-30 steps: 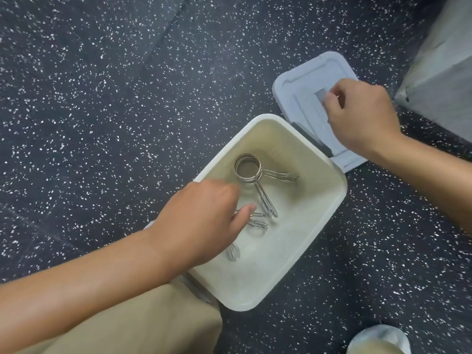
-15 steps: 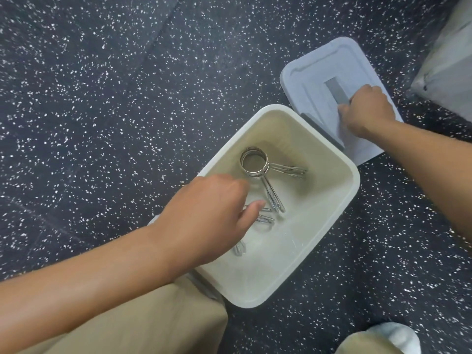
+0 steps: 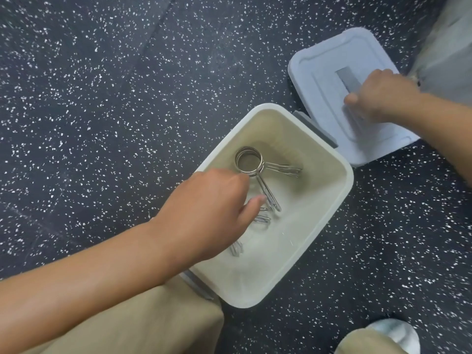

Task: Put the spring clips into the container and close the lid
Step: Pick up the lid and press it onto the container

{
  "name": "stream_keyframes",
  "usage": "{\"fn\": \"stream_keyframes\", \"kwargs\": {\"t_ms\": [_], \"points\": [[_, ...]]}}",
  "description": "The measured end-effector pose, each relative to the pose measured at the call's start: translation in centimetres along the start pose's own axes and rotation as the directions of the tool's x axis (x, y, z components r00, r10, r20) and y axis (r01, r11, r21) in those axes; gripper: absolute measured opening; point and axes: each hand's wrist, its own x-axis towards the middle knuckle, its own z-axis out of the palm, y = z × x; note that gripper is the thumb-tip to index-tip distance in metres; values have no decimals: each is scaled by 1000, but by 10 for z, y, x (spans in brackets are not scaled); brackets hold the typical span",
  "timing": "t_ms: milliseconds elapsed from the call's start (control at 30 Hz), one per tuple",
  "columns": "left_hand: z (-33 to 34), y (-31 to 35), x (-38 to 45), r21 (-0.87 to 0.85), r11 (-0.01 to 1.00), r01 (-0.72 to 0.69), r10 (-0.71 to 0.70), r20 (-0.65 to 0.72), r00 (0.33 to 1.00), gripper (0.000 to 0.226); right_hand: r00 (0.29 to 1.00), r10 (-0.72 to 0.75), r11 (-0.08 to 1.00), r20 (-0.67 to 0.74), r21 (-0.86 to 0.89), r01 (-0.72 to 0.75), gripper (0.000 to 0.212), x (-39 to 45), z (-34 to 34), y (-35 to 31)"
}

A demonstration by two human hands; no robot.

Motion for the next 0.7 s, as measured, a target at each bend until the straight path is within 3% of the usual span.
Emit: {"fn": "stream_keyframes", "kwargs": {"t_ms": [167,300,533,633,700], "points": [[-9,6,2,-7,1000,-24,24,-45,999,47,993,-112,994,34,8,112,66,-26,-23,21],[-13,6,0,-21,999,-31,30,-74,997,45,990,-105,994,96,53,100,64,-57,-36,37],[-22,7,-2,-30,999,-34,30,-123,992,46,995,-5,925,103,378,-34,62,-131,-55,48],[-25,10,-1,-50,998,-36,29,-142,989,45,987,-30,873,160,484,-52,61,-170,-56,43],[-26,10,1,-43,998,-42,34,-165,986,45,978,-83,850,191,526,-31,47,-194,-56,34]]}}
